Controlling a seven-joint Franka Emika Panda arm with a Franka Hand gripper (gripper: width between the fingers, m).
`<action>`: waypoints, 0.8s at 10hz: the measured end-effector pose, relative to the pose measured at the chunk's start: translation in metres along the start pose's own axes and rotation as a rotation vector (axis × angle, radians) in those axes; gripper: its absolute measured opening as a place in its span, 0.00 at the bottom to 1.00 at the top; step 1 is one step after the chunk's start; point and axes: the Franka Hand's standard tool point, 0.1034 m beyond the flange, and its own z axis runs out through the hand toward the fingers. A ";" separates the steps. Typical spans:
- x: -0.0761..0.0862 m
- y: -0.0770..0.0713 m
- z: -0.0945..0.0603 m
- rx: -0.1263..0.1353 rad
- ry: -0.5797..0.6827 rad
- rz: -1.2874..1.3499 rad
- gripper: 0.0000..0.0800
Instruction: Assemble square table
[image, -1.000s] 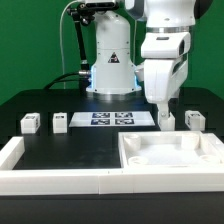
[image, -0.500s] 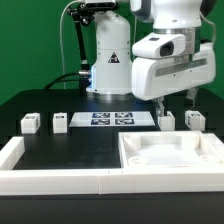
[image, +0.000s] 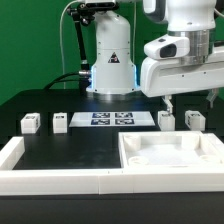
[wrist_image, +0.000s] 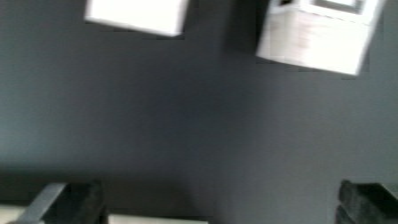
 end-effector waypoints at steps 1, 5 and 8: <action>0.000 -0.001 0.000 0.005 -0.001 0.064 0.81; -0.014 -0.023 0.007 0.006 -0.012 0.125 0.81; -0.029 -0.034 0.015 0.001 -0.023 0.082 0.81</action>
Offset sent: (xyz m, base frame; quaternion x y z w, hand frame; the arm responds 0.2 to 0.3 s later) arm -0.0188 0.0199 -0.0022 -0.0224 0.0099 0.0496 0.9985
